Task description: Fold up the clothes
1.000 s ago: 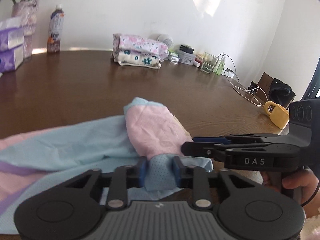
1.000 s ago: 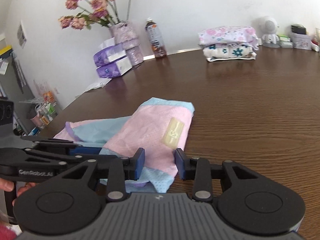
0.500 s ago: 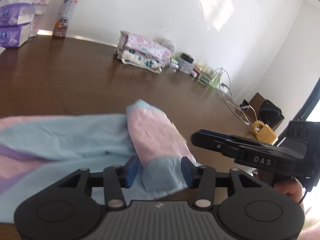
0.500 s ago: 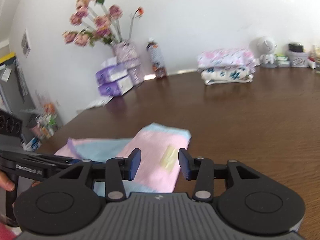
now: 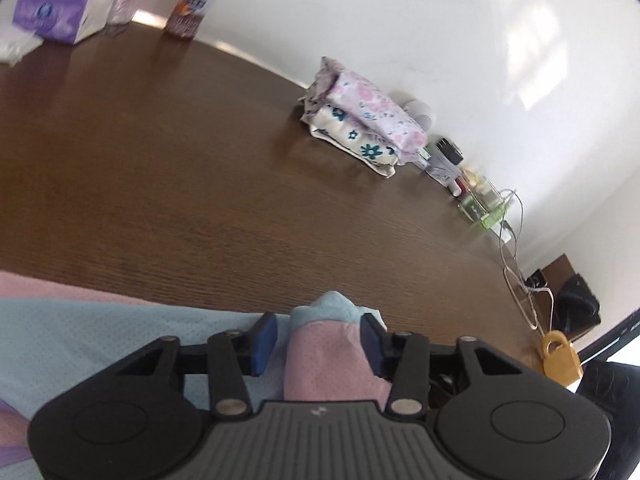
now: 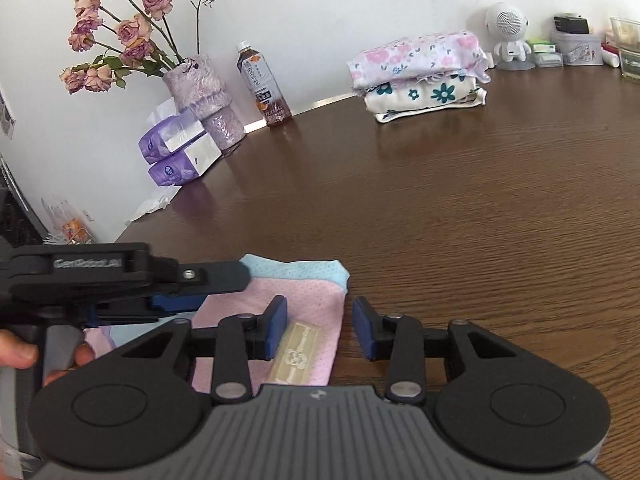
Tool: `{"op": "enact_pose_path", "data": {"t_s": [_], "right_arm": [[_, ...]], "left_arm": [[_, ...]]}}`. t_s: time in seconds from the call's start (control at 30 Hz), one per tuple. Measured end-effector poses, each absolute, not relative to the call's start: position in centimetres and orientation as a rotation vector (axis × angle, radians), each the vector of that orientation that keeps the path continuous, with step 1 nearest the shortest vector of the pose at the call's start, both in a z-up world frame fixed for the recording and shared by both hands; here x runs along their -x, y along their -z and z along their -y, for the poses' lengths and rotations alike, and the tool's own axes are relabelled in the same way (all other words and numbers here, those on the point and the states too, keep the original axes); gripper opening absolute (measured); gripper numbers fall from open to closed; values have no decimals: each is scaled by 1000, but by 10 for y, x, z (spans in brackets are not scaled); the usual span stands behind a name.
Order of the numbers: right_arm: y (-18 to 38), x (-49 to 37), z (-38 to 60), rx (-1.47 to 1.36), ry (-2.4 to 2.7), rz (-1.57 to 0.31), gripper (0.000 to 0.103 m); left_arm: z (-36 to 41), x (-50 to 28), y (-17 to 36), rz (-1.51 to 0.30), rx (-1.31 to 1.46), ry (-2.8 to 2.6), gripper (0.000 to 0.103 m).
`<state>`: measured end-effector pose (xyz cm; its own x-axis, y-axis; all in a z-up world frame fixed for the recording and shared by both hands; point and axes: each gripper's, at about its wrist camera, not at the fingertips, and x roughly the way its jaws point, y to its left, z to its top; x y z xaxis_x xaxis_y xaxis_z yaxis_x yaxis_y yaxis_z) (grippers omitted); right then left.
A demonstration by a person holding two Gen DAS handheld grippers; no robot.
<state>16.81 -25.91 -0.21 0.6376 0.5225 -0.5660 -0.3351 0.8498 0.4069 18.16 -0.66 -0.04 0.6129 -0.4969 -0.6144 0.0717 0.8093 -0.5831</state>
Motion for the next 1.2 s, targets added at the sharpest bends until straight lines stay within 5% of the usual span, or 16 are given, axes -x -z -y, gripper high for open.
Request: {"op": "enact_pose_path", "data": {"t_s": [0.1, 0.3, 0.37, 0.43, 0.5, 0.87, 0.93, 1.0, 1.1, 1.2], "right_arm": [[2, -166, 254, -254, -517, -725, 24], [-3, -155, 250, -230, -534, -686, 25], [-6, -148, 254, -242, -537, -671, 30], [-9, -138, 258, -242, -531, -653, 35], [-10, -128, 263, -241, -519, -651, 38], [2, -102, 279, -341, -542, -700, 42], [4, -102, 275, -342, -553, -709, 37], [6, -101, 271, -327, -560, -708, 26], [5, -96, 265, -304, -558, -696, 26], [1, -89, 270, -313, -565, -678, 31]], "left_arm": [[1, -184, 10, -860, 599, 339, 17], [-9, -178, 17, -825, 678, 327, 16], [-13, -173, 16, -802, 703, 324, 18], [-18, -166, 14, -782, 721, 323, 36], [-22, -158, 9, -768, 721, 331, 42], [-10, -104, 7, -801, 589, 464, 41], [-7, -100, 10, -806, 584, 472, 23], [-4, -95, 11, -804, 572, 475, 20], [-1, -90, 11, -792, 549, 467, 23], [-3, -81, 7, -770, 536, 450, 41]]}}
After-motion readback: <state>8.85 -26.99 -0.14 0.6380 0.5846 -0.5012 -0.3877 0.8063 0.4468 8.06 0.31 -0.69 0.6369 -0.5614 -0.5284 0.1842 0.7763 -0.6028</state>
